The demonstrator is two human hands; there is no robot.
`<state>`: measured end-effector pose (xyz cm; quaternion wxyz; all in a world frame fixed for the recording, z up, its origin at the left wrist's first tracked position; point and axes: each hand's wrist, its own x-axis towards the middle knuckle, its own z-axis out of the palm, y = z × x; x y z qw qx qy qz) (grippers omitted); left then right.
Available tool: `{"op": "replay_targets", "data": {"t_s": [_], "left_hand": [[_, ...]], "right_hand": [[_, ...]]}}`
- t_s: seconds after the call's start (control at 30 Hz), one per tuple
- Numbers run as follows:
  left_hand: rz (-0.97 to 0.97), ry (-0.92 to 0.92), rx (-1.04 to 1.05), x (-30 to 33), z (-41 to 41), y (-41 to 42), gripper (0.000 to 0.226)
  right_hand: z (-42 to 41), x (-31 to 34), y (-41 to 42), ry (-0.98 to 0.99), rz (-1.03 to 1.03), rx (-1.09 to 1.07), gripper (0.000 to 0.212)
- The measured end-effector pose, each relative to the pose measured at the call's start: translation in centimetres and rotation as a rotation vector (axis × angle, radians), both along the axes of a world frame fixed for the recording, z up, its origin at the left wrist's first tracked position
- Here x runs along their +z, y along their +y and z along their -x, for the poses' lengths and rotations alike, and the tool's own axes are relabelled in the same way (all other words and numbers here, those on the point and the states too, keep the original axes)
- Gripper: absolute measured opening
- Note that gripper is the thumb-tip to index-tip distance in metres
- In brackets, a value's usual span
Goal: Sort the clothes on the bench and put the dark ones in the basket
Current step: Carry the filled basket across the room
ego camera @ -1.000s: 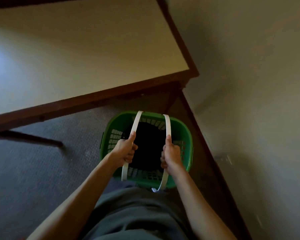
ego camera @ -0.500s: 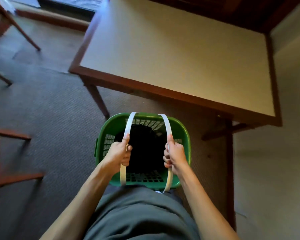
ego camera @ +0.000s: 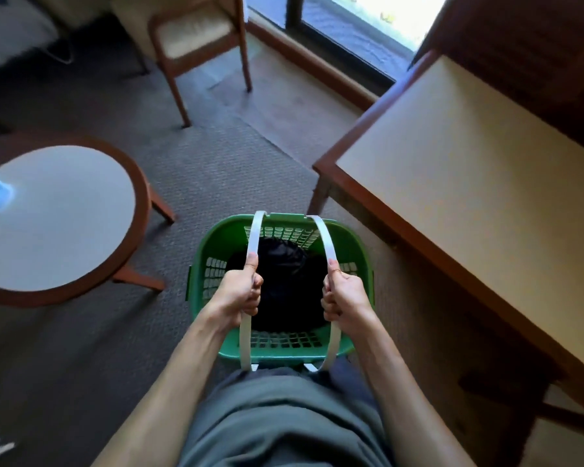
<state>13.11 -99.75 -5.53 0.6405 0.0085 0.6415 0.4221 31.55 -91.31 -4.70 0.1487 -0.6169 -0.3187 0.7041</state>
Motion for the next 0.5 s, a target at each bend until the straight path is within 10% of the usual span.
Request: {"op": "replay_targets", "data": {"t_s": [0.5], "left_hand": [[0.168, 0.111, 0.349, 1.7, 12.8, 8.1, 0.061]], "right_hand": [[16.4, -2.1, 13.7, 0.018, 0.047, 0.291, 0.057]]}}
